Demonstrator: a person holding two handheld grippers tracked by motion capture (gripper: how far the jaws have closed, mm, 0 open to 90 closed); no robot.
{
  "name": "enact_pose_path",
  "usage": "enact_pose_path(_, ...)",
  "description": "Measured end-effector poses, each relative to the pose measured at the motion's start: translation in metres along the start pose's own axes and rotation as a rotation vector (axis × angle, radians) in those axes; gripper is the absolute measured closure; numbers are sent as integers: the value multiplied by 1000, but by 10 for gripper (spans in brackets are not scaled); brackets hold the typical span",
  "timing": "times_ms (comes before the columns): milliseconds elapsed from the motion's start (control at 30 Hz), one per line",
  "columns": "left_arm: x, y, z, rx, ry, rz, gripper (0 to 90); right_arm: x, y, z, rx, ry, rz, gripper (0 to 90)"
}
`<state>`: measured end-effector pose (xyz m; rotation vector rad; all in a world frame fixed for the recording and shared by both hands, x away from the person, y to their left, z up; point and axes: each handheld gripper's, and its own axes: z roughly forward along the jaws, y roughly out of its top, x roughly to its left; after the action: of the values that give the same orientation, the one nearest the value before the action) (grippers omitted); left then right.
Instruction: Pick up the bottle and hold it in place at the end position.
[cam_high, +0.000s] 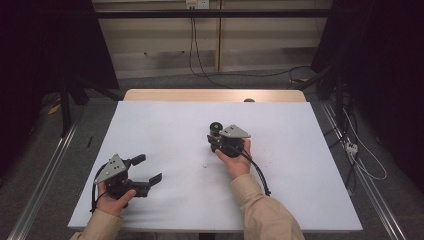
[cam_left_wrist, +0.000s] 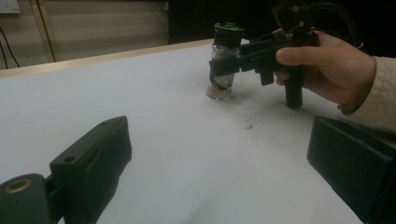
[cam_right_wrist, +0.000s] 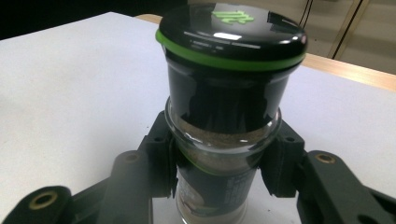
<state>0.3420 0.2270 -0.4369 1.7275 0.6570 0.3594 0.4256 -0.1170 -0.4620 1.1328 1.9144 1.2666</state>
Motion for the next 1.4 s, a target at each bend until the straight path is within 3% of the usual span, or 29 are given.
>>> enact_pose_path(233,-3,5,7,18,2,19,69,0,0,-1,0,-1,5,531)
enact_pose_path(467,-2,10,14,20,6,-27,88,0,0,-1,2,-3,5,532)
enact_pose_path(633,-1,14,19,20,3,-36,97,0,0,0,3,1,7,532)
enact_pose_path(1067,0,21,30,33,1,-11,99,-2,0,0,6,9,20,532)
enact_pose_path(1400,-1,25,40,50,-2,-17,98,-2,0,0,7,11,19,532)
